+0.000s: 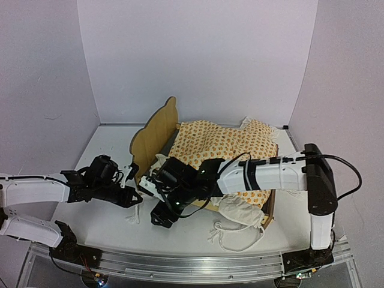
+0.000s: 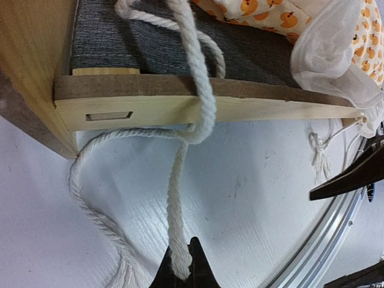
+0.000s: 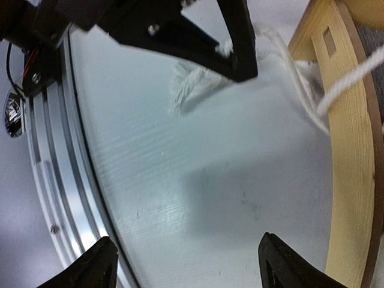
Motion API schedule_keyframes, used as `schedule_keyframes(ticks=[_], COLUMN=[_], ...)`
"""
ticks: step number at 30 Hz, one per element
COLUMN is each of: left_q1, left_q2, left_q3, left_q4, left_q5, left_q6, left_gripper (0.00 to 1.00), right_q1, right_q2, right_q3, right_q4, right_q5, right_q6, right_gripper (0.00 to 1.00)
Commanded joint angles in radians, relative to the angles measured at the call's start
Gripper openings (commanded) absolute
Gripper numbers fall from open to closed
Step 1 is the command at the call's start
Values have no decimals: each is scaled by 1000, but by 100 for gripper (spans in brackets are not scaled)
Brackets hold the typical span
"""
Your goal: Set up the pet bed
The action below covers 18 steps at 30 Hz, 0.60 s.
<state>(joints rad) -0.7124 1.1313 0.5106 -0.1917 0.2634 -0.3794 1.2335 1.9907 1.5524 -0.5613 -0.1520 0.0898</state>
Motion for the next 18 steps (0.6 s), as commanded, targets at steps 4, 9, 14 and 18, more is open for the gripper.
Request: schedule_keyframes(ticks=[4, 9, 14, 18], left_q1=[8, 8, 10, 10], left_q2=[-1, -2, -8, -22], left_q3=[74, 77, 102, 118], left_q4=[-70, -83, -106, -119], left_q5=[-137, -177, -187, -188], left_q6=[16, 19, -13, -31], left_gripper=[0, 0, 1, 3], right_q1=[19, 30, 51, 74], right_q2=[179, 279, 330, 348], right_q3=[64, 129, 156, 141], right_q4=[463, 519, 520, 543], right_q5=[109, 247, 323, 418], right_q6=[12, 95, 126, 126], right_gripper=[80, 71, 59, 58])
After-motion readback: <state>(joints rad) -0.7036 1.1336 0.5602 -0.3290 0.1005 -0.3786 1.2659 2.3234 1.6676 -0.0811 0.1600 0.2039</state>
